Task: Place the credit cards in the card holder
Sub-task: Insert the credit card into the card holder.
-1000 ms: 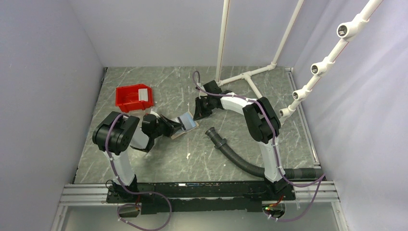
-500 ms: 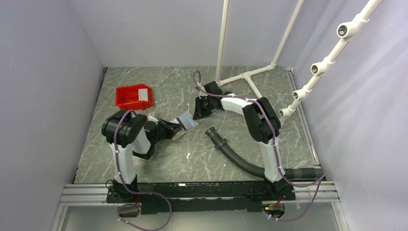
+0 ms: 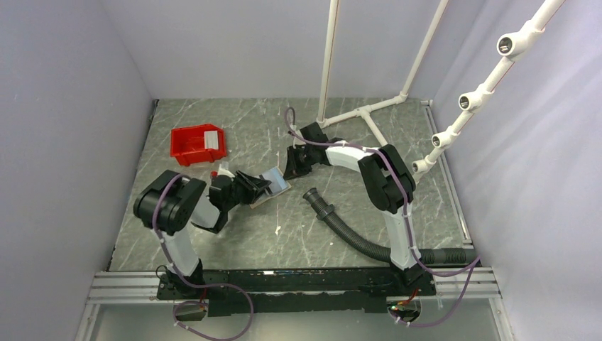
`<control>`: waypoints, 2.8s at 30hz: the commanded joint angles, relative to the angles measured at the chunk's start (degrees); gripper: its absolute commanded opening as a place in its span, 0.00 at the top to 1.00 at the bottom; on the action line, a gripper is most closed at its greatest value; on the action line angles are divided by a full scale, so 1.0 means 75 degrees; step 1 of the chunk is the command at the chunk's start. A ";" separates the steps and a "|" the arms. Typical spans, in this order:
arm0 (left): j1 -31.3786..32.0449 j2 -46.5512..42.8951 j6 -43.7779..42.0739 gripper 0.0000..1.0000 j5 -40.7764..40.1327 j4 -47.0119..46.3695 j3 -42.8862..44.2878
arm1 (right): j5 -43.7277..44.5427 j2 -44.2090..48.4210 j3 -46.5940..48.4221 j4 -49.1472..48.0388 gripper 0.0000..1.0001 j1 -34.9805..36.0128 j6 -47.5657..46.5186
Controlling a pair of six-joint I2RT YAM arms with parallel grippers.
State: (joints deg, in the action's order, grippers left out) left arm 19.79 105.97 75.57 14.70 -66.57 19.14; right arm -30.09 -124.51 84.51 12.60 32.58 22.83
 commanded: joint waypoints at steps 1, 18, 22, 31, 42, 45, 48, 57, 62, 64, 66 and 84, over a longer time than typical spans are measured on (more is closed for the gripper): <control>0.0127 -0.1160 -0.0552 0.55 0.0044 0.2141 0.0130 | -0.0550 0.0468 -0.0185 0.0453 0.86 0.0317 -0.0043; 0.0080 -0.1869 -0.0465 0.99 0.0364 0.3145 0.0012 | -0.0950 0.0448 -0.0419 0.0057 0.87 0.0352 0.0238; 0.0080 -0.1506 -0.0364 1.00 0.0254 0.1815 -0.0147 | -0.1417 0.0485 -0.0813 -0.0530 0.91 0.0399 0.0802; 0.0113 -0.0096 -0.0309 1.00 0.0207 -0.0868 -0.0473 | -0.1360 0.0854 -0.1259 -0.0689 0.89 0.0343 0.1195; 0.0092 -0.2278 -0.0888 0.44 0.0334 0.3154 -0.0522 | -0.1069 0.1061 -0.1053 -0.0286 0.87 0.0203 0.0658; 0.0092 -0.2334 -0.0873 0.46 0.0551 0.3304 -0.0497 | -0.1098 0.1007 -0.1014 -0.0293 0.87 0.0206 0.0648; 0.0075 -0.2318 -0.0802 0.49 0.0654 0.3412 -0.0466 | -0.1098 0.0967 -0.0992 -0.0254 0.87 0.0215 0.0608; 0.0241 -0.2904 -0.1332 0.14 0.0455 0.5559 0.0402 | -0.1130 0.0919 -0.1059 -0.0239 0.87 0.0300 0.0551; 0.0944 -0.2943 -0.1985 0.10 -0.0256 0.7393 0.1843 | -0.1294 0.0869 -0.1129 -0.0555 0.88 0.0344 0.0785; 0.0827 -0.3014 -0.1947 0.11 -0.0247 0.7664 0.1850 | -0.1234 0.0845 -0.1021 -0.0406 0.88 0.0344 0.0729; 0.0660 -0.3155 -0.1947 0.12 0.0005 0.7636 0.1656 | -0.1180 0.0877 -0.1034 -0.0382 0.88 0.0341 0.0679; 0.0490 -0.3338 -0.3027 0.19 -0.0398 0.9847 0.2622 | -0.1121 0.0758 -0.0920 -0.0298 0.88 0.0361 0.0567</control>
State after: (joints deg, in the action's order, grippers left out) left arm 23.79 79.35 54.78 12.14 9.34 36.88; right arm -37.28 -118.83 75.35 10.92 35.07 27.46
